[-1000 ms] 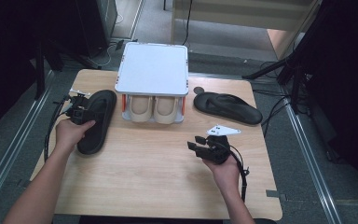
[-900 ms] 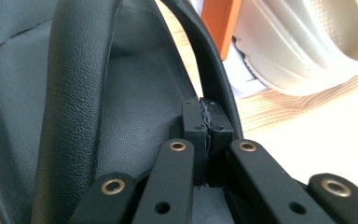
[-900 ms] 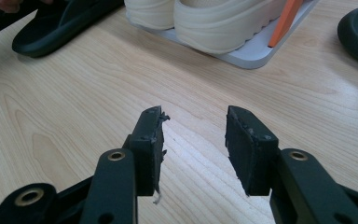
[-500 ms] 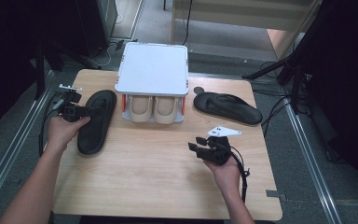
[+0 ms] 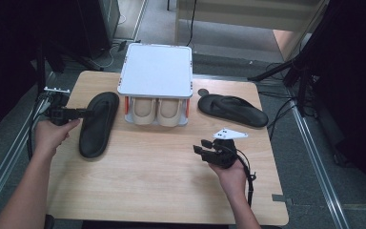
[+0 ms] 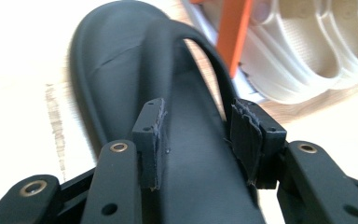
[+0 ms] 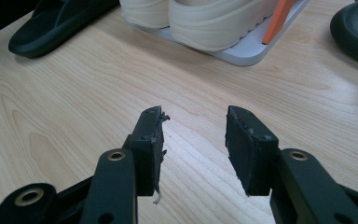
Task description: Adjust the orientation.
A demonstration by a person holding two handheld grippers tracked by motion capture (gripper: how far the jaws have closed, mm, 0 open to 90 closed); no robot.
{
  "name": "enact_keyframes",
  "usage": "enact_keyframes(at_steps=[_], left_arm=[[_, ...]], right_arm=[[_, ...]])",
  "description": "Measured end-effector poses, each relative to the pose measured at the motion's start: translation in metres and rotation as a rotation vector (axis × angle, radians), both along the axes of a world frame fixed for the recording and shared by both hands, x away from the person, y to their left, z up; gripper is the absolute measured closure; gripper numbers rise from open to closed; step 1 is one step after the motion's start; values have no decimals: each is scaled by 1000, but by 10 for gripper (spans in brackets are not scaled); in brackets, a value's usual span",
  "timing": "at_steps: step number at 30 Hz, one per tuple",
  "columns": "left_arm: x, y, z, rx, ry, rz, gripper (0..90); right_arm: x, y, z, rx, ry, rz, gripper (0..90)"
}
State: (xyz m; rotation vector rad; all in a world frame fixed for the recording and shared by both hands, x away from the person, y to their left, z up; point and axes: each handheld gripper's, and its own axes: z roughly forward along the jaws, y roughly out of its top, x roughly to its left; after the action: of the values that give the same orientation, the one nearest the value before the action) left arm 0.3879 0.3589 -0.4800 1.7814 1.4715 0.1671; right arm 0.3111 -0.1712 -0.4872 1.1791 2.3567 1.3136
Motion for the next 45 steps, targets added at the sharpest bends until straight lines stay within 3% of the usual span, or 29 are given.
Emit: enact_keyframes(at_steps=[9,25,32,45], left_arm=[[6,5,-17,-10,4,-1,501],[21,-3,-36,21,33,7,559],[26,-5,-39,39,45,4,667],[27,-5,-38,29,57,3,691]], right_arm=[[-1,-1,-1,-2,2,-4,576],[-7,-9,-2,-4,3,-34,575],[-9,-13,-2,-7,2,-49,574],[-9,-17,-2,-1,-2,-60,572]])
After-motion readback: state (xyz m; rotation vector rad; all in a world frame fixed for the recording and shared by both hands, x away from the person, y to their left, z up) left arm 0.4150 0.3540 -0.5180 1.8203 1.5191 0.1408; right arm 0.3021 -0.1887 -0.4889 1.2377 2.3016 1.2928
